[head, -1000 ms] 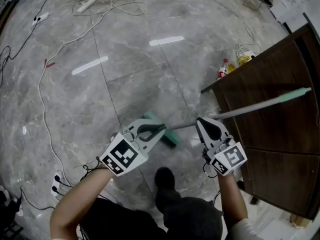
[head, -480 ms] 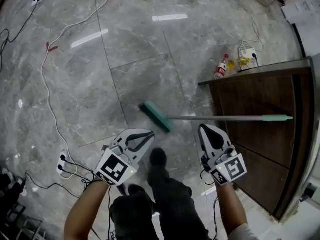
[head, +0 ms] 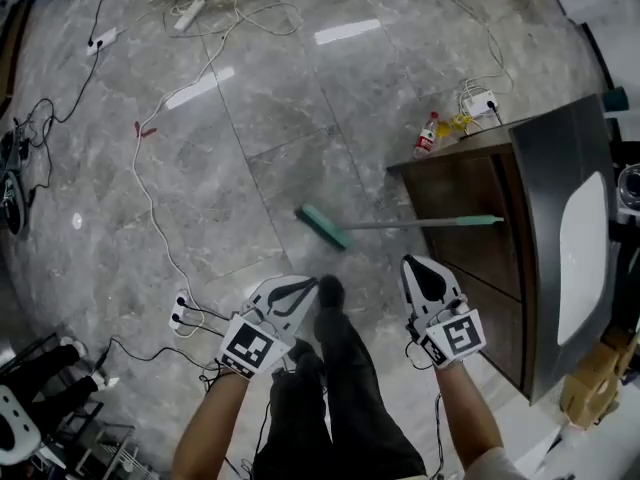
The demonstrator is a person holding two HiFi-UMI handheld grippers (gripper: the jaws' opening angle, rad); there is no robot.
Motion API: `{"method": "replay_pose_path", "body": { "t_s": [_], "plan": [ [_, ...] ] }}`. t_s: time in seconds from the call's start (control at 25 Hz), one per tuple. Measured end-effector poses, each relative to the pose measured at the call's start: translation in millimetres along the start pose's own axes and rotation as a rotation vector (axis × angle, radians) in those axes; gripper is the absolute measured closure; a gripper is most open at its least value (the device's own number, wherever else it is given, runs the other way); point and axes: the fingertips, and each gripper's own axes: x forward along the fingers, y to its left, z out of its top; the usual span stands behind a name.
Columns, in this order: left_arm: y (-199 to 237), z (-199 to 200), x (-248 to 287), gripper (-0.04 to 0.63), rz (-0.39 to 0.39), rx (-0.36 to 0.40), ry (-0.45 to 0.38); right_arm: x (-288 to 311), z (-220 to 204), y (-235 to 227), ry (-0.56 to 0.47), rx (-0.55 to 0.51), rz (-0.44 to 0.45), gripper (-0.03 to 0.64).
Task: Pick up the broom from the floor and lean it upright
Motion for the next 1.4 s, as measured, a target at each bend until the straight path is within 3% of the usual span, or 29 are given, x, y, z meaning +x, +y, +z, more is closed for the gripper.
{"method": "replay_pose_path", "body": {
  "t_s": [0.36, 0.56, 1.04, 1.4],
  "plan": [
    [-98, 167, -63, 0.583, 0.02, -0.012, 0.057, -119, 149, 20, -0.015, 0.117, 0.025, 0.615],
    [-144, 241, -91, 0.581, 0.043, 0.004, 0.019, -173, 206, 33, -0.041, 0.147, 0.008, 0.615],
    [-207, 306, -160, 0.582, -0.022, 0.162, 0.021, -261, 264, 82, -0.07, 0.107, -0.095, 0.615],
    [-227, 314, -223, 0.583, -0.15, 0.147, -0.009, -299, 273, 161, -0.102, 0.101, -0.183, 0.615]
  ]
}}
